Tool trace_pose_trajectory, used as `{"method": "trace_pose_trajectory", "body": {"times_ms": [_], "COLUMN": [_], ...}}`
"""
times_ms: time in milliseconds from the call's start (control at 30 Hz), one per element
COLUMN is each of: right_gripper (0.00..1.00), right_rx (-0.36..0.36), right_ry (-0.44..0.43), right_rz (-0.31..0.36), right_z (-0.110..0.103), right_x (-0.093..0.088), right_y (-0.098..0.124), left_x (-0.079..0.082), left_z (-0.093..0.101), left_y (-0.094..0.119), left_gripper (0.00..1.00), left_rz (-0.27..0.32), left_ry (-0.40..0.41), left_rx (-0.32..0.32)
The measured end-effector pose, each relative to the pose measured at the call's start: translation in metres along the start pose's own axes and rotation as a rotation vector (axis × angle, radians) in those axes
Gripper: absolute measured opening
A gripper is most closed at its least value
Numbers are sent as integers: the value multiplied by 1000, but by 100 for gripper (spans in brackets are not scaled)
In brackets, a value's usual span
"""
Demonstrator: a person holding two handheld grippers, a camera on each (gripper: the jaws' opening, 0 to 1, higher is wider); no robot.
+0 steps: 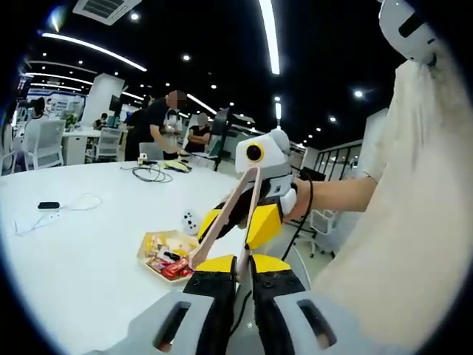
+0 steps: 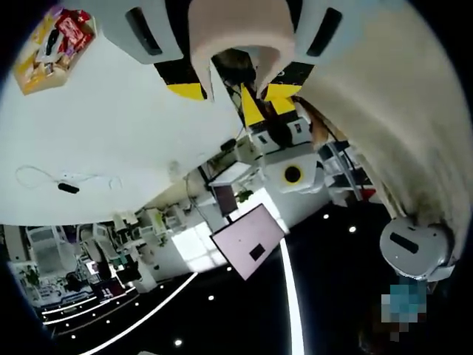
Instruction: Place the target food into the container with the food tongs after gripping and lifting it, then release it inside without dropping or visibly crushing the food.
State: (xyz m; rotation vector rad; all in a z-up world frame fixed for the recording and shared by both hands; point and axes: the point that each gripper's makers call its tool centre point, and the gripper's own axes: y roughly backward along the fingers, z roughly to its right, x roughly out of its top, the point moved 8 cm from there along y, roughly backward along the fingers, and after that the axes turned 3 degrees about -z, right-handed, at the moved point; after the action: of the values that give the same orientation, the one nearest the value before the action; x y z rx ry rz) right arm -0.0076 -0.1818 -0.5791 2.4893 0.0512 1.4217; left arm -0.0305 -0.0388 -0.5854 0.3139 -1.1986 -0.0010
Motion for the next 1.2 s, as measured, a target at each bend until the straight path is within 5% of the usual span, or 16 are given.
{"method": "trace_pose_trajectory", "body": {"times_ms": [400, 600, 967, 1200], "right_gripper": [31, 21, 20, 23], "right_rx": [-15, -86, -161, -255], "right_ry": [7, 67, 75, 152], "right_rz": [-56, -106, -157, -328], "right_z": [1, 5, 11, 15], "right_x": [-9, -12, -24, -33], "right_y": [10, 24, 36, 43], "left_x": [-6, -9, -14, -20], "left_z": [2, -3, 0, 0], "left_y": [-3, -2, -5, -7], "left_gripper": [1, 0, 0, 0], "left_rz": [-38, -54, -125, -174], "left_ry": [-8, -3, -32, -42], "left_rx": [-28, -14, -42, -46]}}
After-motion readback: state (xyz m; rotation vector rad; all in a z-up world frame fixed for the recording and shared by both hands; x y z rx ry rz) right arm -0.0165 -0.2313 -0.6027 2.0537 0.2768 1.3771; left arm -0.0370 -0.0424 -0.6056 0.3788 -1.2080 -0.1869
